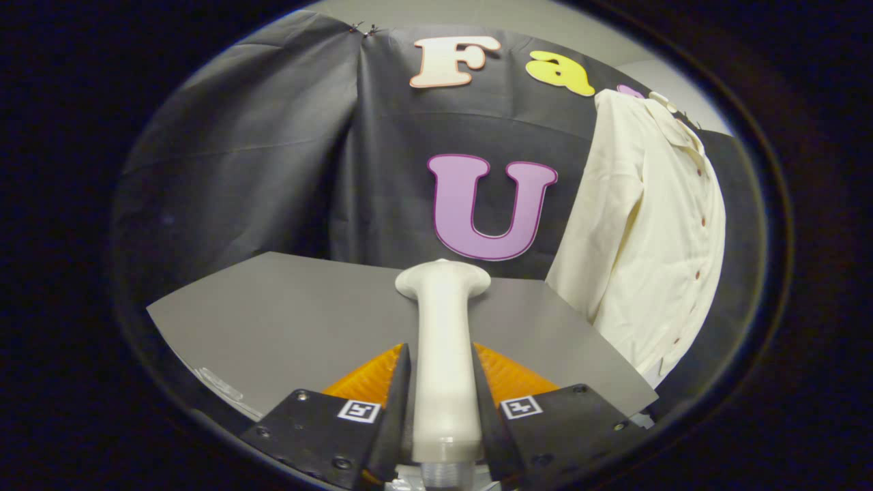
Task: Iron the clothes twice with a garment steamer, once on the left side and once on the right side.
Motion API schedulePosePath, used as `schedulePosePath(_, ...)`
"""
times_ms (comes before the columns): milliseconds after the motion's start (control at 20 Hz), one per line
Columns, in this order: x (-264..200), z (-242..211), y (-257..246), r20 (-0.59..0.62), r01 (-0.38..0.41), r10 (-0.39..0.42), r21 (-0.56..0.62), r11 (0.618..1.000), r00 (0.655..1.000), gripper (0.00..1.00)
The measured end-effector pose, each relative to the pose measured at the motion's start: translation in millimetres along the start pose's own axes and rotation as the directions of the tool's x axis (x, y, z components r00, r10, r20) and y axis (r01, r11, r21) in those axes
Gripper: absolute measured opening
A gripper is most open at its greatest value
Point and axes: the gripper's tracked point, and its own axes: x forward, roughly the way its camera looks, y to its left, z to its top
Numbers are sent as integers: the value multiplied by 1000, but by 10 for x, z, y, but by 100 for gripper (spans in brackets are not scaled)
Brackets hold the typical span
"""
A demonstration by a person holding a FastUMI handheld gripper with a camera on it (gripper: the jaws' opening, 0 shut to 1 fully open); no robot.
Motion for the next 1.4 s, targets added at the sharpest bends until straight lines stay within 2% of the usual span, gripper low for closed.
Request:
schedulePosePath(100,-1,11,11,9,6,-6,-19,1000,1000,42)
schedulePosePath(300,-39,107,-22,104,33,-31,-16,999,994,39)
schedulePosePath(650,-356,151,-186,174,-9,-6,87,996,985,38)
schedulePosePath(1100,-993,449,-810,295,3,-36,113,994,955,38)
schedulePosePath(1400,-1402,684,-1463,376,52,-96,124,991,922,38)
